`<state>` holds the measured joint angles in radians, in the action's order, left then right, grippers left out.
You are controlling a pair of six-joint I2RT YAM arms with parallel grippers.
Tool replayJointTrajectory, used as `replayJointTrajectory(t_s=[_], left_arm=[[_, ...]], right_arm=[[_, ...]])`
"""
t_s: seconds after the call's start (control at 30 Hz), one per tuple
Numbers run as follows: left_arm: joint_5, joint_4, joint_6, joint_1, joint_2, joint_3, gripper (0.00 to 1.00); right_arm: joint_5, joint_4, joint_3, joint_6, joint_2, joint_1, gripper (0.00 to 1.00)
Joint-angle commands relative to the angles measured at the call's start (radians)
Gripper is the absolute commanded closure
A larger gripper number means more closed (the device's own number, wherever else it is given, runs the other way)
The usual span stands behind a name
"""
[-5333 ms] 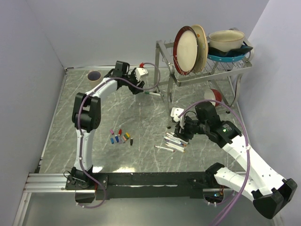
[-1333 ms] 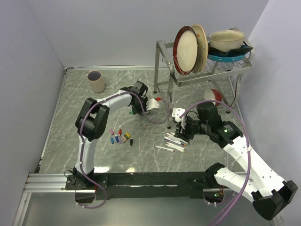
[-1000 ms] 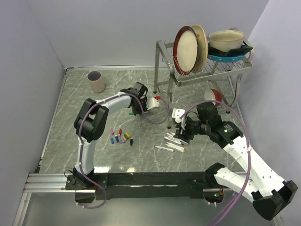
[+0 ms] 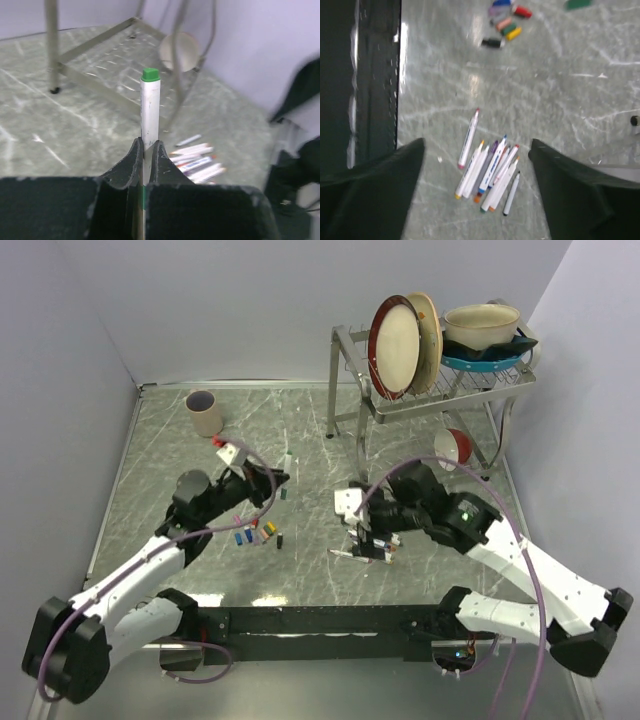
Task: Open the pen caps
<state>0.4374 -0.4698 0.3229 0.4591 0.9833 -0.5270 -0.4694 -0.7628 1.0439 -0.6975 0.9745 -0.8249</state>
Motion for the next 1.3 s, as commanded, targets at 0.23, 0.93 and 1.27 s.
replayJointTrajectory(t_s=[0.23,0.93,1.27], left_arm=[[0.018,-0.345,0.306,0.016,-0.302,0.280,0.99],[-0.038,-0.587,0.479,0.032,-0.339,0.390,0.99],[-0.082,-0.461,0.545,0.032,-0.321,0.351,0.30]], right_arm=[[-0.138,0.012,0.597,0.396,0.435,-0.014,0.12],[-0.080,0.402,0.533,1.017,0.650,-0.069,0.57],[-0.040,0.313,0.617,0.856,0.638,-0.068,1.00]])
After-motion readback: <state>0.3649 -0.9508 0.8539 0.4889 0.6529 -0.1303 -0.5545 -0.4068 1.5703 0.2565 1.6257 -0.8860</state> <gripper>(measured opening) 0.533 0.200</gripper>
